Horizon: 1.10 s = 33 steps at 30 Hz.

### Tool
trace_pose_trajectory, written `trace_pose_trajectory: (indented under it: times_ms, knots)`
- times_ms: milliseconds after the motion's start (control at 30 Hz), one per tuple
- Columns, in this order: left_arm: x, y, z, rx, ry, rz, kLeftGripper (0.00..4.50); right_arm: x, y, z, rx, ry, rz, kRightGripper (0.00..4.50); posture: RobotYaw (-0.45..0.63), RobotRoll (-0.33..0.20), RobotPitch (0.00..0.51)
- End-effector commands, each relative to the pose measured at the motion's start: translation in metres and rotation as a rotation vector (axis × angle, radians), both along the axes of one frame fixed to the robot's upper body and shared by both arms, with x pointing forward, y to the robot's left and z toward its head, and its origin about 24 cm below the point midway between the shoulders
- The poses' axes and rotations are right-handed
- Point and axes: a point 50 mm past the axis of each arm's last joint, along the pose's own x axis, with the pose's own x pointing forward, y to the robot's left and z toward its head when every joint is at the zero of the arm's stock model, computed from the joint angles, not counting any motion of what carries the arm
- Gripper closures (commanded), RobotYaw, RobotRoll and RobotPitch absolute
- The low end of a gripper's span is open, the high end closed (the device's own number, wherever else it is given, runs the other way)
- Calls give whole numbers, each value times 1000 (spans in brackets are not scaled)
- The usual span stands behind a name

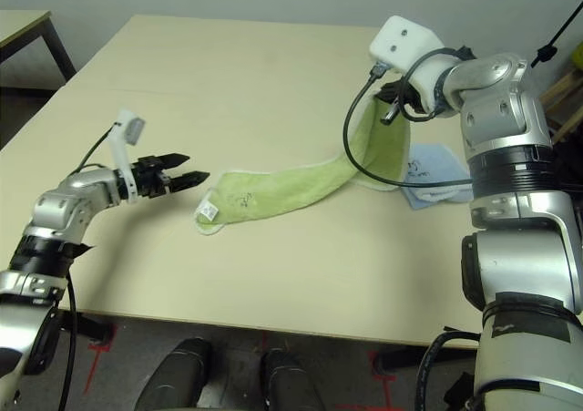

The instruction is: Fold the towel and set it aside.

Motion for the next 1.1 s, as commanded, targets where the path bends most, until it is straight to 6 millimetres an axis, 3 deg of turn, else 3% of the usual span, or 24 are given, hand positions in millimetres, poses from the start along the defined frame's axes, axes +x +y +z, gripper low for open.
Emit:
trace_pose_trajectory:
  times_ms: [33, 367, 767, 1067, 1100]
  knots:
    - [12, -11, -6, 119, 8, -31, 18, -3, 3, 1, 12, 2, 20, 4500, 95, 0, 116]
    - [21, -40, -15, 239, 48, -87, 18, -8, 5, 3, 10, -6, 31, 4500, 75, 0, 102]
    - [23, -35, -23, 359, 31, -47, 18, -9, 9, 3, 18, -14, 38, 4500, 70, 0, 104]
    - [24, -45, -19, 269, 57, -22, 18, -9, 10, -2, 27, -5, 40, 4500, 55, 0, 104]
    - [24, -46, -19, 262, 60, -23, 431, -9, 10, -2, 28, -5, 40, 4500, 55, 0, 104]
